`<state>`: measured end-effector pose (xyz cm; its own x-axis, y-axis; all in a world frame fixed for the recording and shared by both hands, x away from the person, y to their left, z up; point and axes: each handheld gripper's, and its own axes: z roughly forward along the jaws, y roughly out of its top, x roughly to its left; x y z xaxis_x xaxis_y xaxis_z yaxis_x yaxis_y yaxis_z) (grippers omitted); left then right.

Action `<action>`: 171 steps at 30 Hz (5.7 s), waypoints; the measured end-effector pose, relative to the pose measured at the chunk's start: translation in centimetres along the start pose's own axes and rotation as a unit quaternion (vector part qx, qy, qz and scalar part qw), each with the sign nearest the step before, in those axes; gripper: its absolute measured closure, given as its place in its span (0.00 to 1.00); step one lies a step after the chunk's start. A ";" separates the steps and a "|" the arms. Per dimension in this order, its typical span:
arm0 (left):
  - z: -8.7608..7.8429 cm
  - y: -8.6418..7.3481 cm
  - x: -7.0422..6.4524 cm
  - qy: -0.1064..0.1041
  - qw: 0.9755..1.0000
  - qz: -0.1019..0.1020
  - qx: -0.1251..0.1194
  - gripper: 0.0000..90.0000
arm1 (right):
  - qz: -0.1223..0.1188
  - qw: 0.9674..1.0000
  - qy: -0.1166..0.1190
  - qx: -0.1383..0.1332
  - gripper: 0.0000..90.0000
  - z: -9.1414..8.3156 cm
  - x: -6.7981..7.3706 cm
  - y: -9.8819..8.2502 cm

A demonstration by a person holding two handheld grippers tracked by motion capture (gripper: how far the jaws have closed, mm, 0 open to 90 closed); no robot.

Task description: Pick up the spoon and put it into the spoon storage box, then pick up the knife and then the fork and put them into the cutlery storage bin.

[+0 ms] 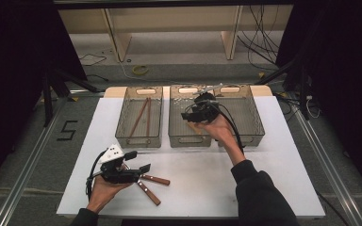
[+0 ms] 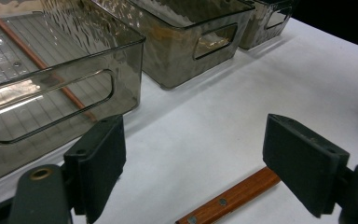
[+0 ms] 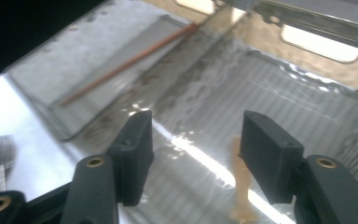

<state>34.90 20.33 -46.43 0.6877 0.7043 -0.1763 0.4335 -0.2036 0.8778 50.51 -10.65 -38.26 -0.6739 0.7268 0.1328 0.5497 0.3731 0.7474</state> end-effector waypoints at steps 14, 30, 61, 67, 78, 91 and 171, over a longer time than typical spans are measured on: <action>-0.1 1.0 0.0 -0.021 0.997 0.040 0.063 0.24 | -0.039 0.999 0.030 -0.003 0.42 -3.4 2.3 -3.0; 0.2 2.8 -0.2 -0.032 0.986 0.090 0.135 0.24 | -0.043 0.998 0.054 -0.009 0.40 -6.3 3.0 -7.0; 2.2 3.4 0.1 -0.041 0.953 0.139 0.267 0.25 | -0.007 0.995 0.100 -0.018 0.38 -8.4 3.6 -12.9; 2.7 3.4 0.0 -0.035 0.944 0.154 0.290 0.27 | -0.007 0.995 0.101 -0.015 0.38 -8.4 3.6 -13.3; 3.5 3.6 -0.2 -0.038 0.932 0.169 0.319 0.31 | -0.008 0.995 0.102 -0.014 0.37 -8.5 3.8 -13.9; 4.7 3.6 -0.6 -0.052 0.918 0.192 0.342 0.39 | -0.007 0.994 0.106 -0.012 0.37 -8.6 3.6 -14.2; 6.1 5.2 -11.0 -0.169 0.866 0.313 0.351 0.85 | -0.136 0.971 0.181 0.082 0.39 -5.8 9.1 -14.3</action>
<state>33.21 7.36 -42.62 0.9958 0.0910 0.0118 0.0796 -0.9206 0.3823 33.63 -12.72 -44.00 -0.9179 0.3492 0.1887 0.3792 0.6310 0.6768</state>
